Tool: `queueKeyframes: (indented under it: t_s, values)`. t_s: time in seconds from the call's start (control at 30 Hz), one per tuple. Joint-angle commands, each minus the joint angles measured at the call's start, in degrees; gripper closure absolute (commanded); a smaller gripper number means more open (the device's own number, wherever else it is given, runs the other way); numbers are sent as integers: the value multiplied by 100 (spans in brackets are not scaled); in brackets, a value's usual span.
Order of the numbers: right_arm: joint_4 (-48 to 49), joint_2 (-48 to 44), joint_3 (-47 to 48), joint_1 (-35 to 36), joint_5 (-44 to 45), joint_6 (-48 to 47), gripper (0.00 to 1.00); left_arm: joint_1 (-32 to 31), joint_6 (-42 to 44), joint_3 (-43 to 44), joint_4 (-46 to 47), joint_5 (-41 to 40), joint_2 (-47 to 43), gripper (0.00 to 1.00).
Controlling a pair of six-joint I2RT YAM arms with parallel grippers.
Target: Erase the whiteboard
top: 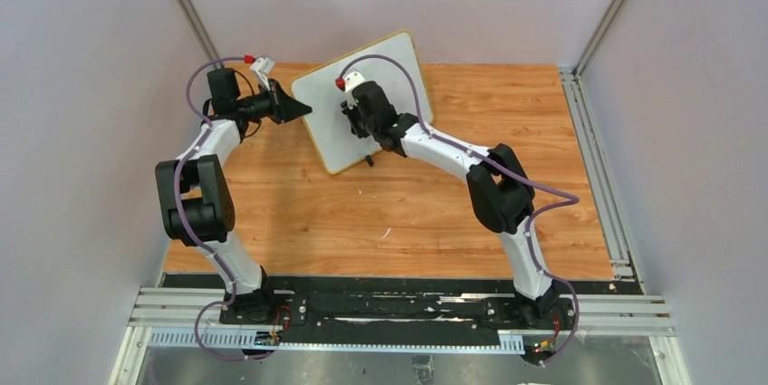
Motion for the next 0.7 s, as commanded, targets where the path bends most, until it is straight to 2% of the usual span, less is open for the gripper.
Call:
queueKeyframes:
  t_s: [0.0,0.33,0.67]
  values:
    - [224,385,321,471,-400,16,99,-143,1235,-257,-311,-949,263,100]
    - [248,284,125,420,-137,-181,99,-146,1238,-280,-301,-956,270,100]
    - [311,71,-370,-403,4,-266,99,-148,1236,-252,-327,-966,270,100]
